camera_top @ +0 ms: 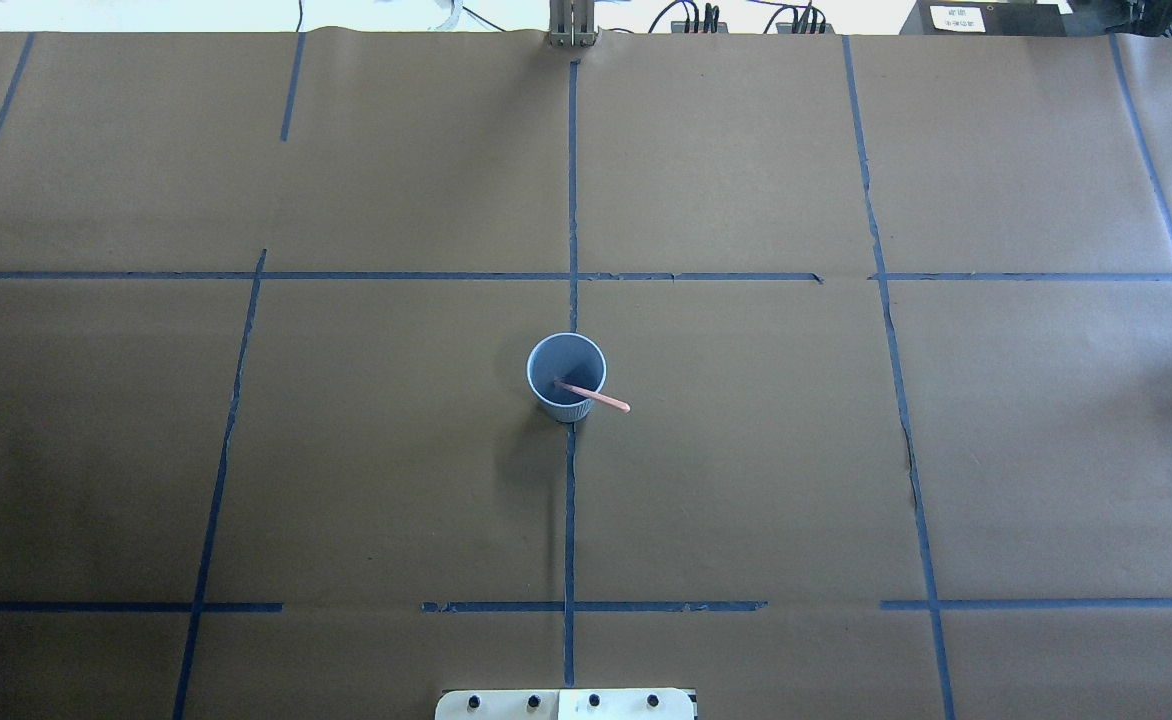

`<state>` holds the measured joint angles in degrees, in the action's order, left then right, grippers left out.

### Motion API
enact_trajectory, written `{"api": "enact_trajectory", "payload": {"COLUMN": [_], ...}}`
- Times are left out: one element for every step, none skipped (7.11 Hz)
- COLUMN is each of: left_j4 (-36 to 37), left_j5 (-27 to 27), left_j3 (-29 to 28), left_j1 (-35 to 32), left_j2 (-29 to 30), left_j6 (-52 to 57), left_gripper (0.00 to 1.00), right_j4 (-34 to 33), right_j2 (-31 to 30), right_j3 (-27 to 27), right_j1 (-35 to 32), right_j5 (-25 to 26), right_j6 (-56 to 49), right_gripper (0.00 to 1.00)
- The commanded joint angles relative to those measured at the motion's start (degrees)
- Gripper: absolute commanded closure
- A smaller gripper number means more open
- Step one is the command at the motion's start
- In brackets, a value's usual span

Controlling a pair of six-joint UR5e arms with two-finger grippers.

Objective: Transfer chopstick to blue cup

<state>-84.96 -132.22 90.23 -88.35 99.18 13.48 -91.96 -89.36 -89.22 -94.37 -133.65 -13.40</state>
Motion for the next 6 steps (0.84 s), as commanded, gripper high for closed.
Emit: {"api": "enact_trajectory", "payload": {"left_j4": [10.55,12.60,11.93,11.84,11.75,11.05], "left_j5": [-0.32,-0.32,-0.50,-0.50,-0.58,-0.59], "left_j3": [-0.76,-2.32,-2.25,-2.16,-2.16,-1.99], "left_j1": [0.02,0.02,0.11,0.11,0.63,0.99], "left_j2": [5.99,7.50,6.56,6.46,5.24,4.36], "left_j6": [1.03,1.03,1.11,1.20,1.20,1.20], "left_gripper": [0.00,0.00,0.00,0.00,0.00,0.00], "right_j4": [0.02,0.02,0.20,0.29,0.55,0.55], "right_j2": [0.33,0.24,-0.02,0.33,-0.37,0.06], "right_j3": [1.24,1.15,0.98,-0.51,-0.78,-0.52], "right_j1": [0.85,0.85,0.94,0.94,0.85,0.94], "right_j5": [0.05,-0.47,-0.65,-0.65,-0.65,-0.65], "right_j6": [0.04,0.04,0.04,0.04,-0.49,-0.66], "right_gripper": [0.00,0.00,0.00,0.00,0.00,0.00]}}
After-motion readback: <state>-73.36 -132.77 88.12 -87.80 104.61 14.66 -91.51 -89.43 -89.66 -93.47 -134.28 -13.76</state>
